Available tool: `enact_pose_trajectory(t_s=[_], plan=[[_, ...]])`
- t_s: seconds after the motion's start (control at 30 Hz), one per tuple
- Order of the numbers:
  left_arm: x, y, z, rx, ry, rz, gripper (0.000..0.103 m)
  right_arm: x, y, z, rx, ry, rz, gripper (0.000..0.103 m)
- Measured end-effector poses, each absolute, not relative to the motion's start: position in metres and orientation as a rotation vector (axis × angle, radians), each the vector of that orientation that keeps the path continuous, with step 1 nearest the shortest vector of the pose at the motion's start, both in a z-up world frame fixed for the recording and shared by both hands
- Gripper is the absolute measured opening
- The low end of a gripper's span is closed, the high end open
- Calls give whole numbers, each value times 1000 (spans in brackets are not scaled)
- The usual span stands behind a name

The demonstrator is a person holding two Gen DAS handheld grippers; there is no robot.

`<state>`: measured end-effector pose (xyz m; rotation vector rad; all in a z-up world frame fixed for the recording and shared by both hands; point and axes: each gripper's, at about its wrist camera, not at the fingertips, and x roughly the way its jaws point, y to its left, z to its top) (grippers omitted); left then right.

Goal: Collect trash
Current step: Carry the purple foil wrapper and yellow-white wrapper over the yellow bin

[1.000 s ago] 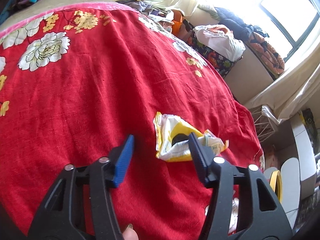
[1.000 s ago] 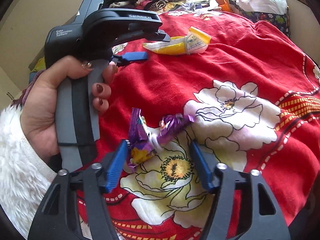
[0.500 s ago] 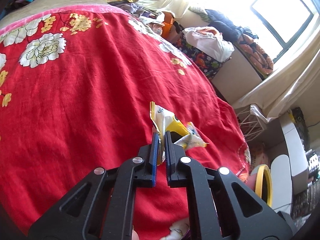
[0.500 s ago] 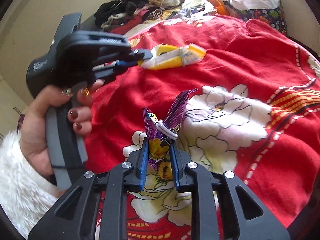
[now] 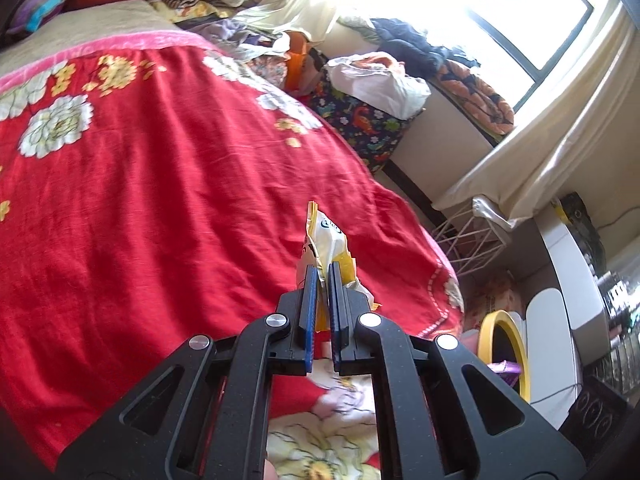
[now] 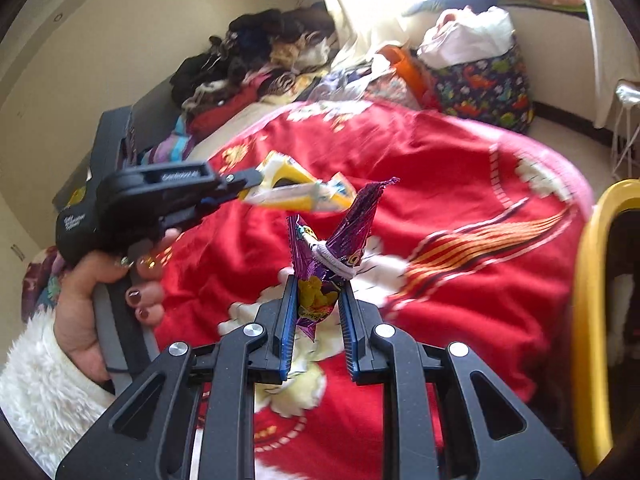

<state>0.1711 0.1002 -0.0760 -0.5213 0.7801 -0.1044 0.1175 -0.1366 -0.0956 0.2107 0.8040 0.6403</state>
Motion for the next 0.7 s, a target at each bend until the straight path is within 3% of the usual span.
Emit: enact_pose_trajectory(t_s=[0.7], plan=[[167, 4, -39, -394, 748, -281, 3, 118, -235, -77, 323, 718, 455, 19]])
